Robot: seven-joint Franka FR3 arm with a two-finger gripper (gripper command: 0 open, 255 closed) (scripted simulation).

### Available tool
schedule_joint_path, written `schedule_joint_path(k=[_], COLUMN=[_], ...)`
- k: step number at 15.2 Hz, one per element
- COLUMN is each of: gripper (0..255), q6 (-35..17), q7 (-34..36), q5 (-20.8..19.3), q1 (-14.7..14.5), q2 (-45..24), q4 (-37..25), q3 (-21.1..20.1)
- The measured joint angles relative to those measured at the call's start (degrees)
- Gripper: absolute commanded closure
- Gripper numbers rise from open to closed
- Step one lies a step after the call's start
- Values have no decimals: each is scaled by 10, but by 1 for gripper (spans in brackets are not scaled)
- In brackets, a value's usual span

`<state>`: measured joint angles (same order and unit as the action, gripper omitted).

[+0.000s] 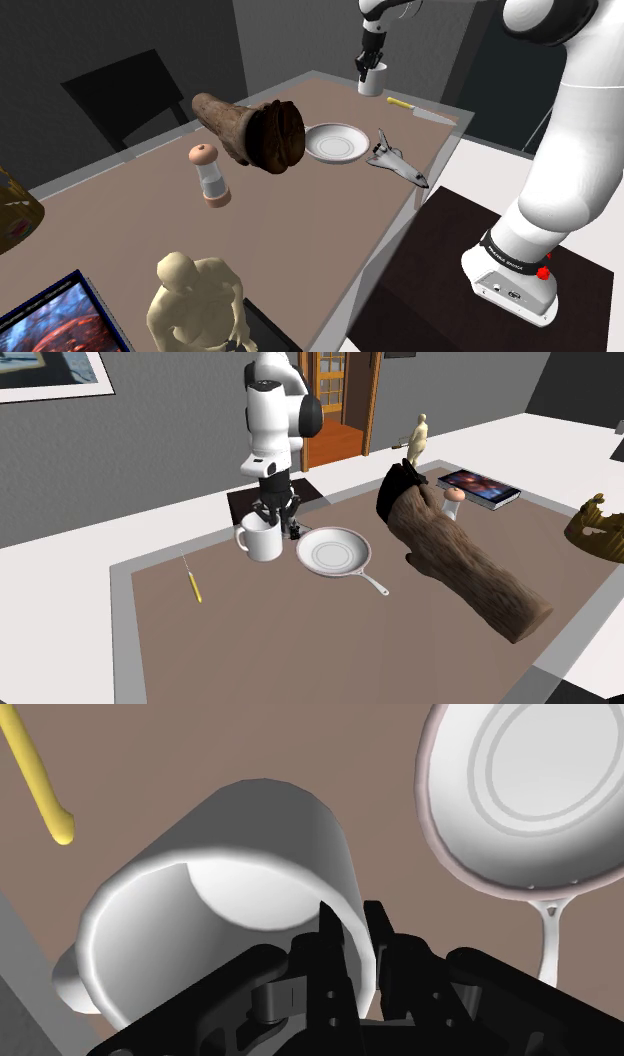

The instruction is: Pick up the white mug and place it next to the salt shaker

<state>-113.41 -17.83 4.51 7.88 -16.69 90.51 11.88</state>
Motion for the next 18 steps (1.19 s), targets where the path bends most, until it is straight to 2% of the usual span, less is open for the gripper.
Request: schedule_joint_path(k=[13, 18], gripper=[255, 255], q6=[98, 143], q7=[3, 2], q5=[-2, 1], q1=[3, 7], q2=[2, -10], q4=[-96, -153], q3=[2, 3])
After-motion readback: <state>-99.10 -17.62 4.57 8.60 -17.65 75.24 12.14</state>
